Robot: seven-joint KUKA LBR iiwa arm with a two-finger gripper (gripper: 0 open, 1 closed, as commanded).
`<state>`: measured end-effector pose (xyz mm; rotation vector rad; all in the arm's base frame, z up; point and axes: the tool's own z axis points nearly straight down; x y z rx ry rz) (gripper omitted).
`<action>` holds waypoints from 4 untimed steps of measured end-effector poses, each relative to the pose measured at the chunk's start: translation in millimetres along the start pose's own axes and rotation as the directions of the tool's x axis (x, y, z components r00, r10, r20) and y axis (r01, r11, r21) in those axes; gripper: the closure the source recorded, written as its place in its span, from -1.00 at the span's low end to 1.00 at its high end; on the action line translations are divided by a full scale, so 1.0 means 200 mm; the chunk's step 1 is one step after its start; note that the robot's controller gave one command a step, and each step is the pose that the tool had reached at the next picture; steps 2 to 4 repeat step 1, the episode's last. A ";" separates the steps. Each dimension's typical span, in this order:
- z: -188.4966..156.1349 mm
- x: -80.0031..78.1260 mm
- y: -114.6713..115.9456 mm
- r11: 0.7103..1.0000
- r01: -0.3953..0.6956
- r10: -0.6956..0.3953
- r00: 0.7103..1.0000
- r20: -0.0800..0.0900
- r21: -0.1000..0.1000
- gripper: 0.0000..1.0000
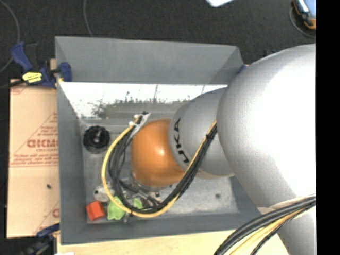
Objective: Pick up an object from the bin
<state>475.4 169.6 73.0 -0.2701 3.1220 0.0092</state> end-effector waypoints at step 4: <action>-0.04 0.01 0.00 1.000 0.000 0.000 1.000 -0.007 0.001 1.00</action>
Offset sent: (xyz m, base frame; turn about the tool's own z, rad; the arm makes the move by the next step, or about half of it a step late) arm 0.0000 -0.0002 0.0871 0.0000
